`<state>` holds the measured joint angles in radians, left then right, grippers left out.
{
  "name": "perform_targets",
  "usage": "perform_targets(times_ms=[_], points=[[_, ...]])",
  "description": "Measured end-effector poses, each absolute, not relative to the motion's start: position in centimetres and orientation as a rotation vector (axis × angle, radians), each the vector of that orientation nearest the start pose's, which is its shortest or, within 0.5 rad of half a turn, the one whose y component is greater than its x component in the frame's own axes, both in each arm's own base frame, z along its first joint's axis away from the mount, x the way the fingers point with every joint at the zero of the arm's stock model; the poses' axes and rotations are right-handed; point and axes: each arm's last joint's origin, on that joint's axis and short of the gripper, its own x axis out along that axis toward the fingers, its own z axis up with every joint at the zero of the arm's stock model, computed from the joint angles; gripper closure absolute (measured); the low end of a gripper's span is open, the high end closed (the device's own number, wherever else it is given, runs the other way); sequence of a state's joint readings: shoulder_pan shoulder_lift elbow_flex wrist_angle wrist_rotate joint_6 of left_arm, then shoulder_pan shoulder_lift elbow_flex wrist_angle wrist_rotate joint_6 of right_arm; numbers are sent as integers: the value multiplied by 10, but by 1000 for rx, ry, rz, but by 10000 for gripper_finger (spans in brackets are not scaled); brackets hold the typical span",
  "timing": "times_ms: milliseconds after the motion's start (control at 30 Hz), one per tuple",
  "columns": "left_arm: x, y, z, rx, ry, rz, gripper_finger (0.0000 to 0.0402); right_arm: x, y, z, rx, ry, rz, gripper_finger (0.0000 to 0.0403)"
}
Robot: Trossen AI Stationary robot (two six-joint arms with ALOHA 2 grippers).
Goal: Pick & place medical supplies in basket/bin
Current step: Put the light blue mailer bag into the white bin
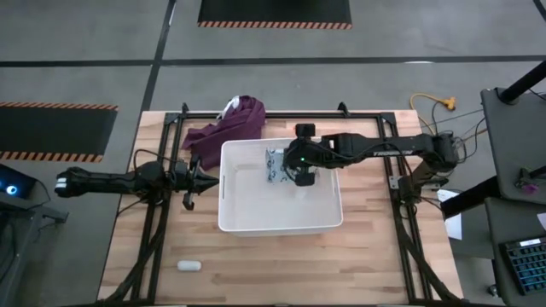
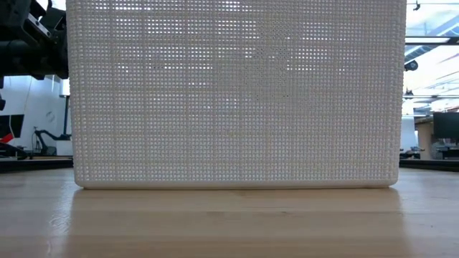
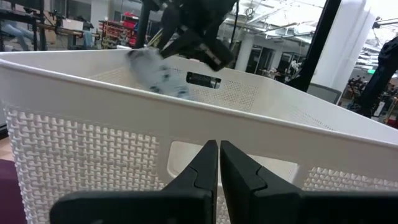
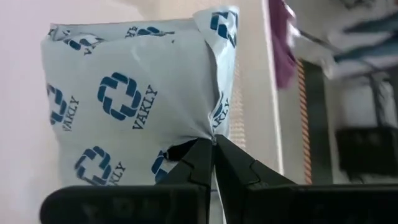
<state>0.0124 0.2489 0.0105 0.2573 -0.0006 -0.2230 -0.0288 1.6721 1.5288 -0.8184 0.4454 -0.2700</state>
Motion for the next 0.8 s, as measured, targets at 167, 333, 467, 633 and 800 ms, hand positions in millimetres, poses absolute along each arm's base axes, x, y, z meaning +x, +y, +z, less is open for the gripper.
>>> perform_targets(times_ms=[167,333,467,633,800], points=[[113,1,170,-223,-14,12,402,358,-29,301,-454,1045,-396,394],[114,1,170,-223,-13,12,402,364,-31,289,-469,1085,-400,394],[114,1,170,-223,-13,11,402,365,-33,286,-498,1094,-509,393],[114,1,170,-223,-10,12,402,364,-33,287,-510,1096,-525,362],[114,1,170,-223,-9,12,402,363,-33,289,-504,1093,-529,300]])
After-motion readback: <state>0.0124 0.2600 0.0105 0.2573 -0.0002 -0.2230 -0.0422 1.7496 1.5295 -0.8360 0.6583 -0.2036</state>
